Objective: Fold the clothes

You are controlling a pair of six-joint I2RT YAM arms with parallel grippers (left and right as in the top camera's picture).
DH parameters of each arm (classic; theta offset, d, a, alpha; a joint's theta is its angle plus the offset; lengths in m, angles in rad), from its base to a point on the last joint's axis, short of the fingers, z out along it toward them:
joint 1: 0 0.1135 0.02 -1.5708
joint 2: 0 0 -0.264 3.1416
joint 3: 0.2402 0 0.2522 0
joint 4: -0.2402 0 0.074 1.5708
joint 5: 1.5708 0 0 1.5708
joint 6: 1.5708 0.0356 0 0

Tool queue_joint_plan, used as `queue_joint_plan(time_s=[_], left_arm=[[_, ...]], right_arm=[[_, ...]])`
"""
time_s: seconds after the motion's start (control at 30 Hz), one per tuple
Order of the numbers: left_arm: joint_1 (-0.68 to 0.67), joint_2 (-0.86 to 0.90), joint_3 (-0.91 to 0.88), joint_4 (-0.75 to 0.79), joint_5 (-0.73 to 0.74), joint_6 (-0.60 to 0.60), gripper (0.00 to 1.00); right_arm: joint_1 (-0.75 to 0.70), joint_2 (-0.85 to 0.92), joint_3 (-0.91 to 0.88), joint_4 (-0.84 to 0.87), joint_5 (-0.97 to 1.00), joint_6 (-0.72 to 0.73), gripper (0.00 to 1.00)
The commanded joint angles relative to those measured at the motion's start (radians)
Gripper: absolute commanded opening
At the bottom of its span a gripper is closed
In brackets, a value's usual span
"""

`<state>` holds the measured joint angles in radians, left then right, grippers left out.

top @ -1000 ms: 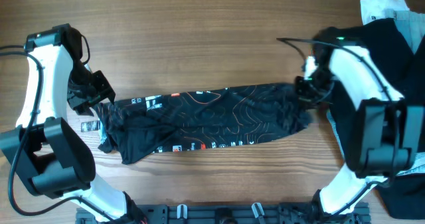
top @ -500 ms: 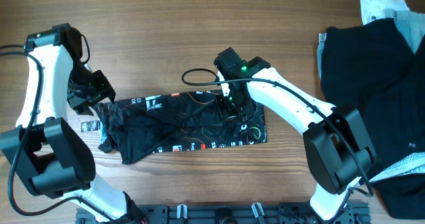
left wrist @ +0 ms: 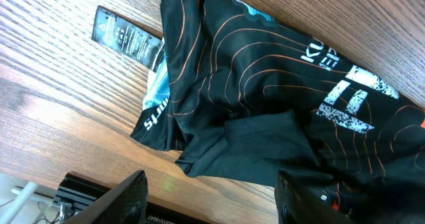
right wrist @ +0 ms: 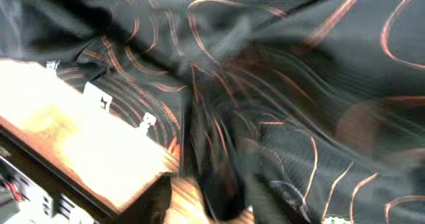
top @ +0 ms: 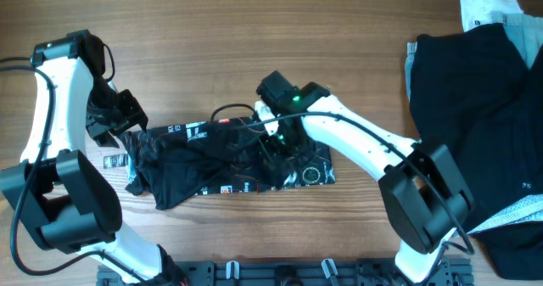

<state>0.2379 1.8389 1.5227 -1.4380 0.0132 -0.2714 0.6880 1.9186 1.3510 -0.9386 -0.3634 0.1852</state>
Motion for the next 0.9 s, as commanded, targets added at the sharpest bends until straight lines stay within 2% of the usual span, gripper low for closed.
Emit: queue_joint_plan(time_s=[0.0,0.07,0.17,0.2,0.27,0.37,0.8,0.83,0.87], left_arm=[[0.0,-0.02,-0.006,0.003,0.009,0.005,0.62],[0.0,-0.02,-0.006,0.003,0.009,0.005,0.62],[0.0,-0.02,-0.006,0.003,0.009,0.005,0.62],[0.0,-0.02,-0.006,0.006,0.009,0.005,0.62],[0.0,-0.02,-0.006,0.007,0.009,0.005,0.62],[0.0,-0.02,-0.006,0.01,0.009,0.005,0.62],[0.0,-0.02,-0.006,0.01,0.009,0.005,0.63],[0.0,-0.02,-0.006,0.01,0.009,0.005,0.63],[0.0,-0.02,-0.006,0.01,0.009,0.005,0.63]], right_arm=[[-0.017,0.018,0.011,-0.003,0.163,0.097,0.5],[-0.053,0.0,0.011,-0.003,0.214,0.159,0.51],[-0.092,-0.017,0.011,0.009,0.214,0.154,0.52],[-0.1,-0.013,0.01,0.012,0.211,0.152,0.58],[-0.101,-0.009,0.005,0.021,0.148,0.099,0.59],[-0.091,0.002,-0.033,0.072,0.032,0.106,0.57],[-0.08,0.092,-0.036,0.127,0.055,0.189,0.53],[-0.08,0.092,-0.036,0.131,0.055,0.189,0.51],[-0.08,0.092,-0.036,0.134,0.055,0.189,0.44]])
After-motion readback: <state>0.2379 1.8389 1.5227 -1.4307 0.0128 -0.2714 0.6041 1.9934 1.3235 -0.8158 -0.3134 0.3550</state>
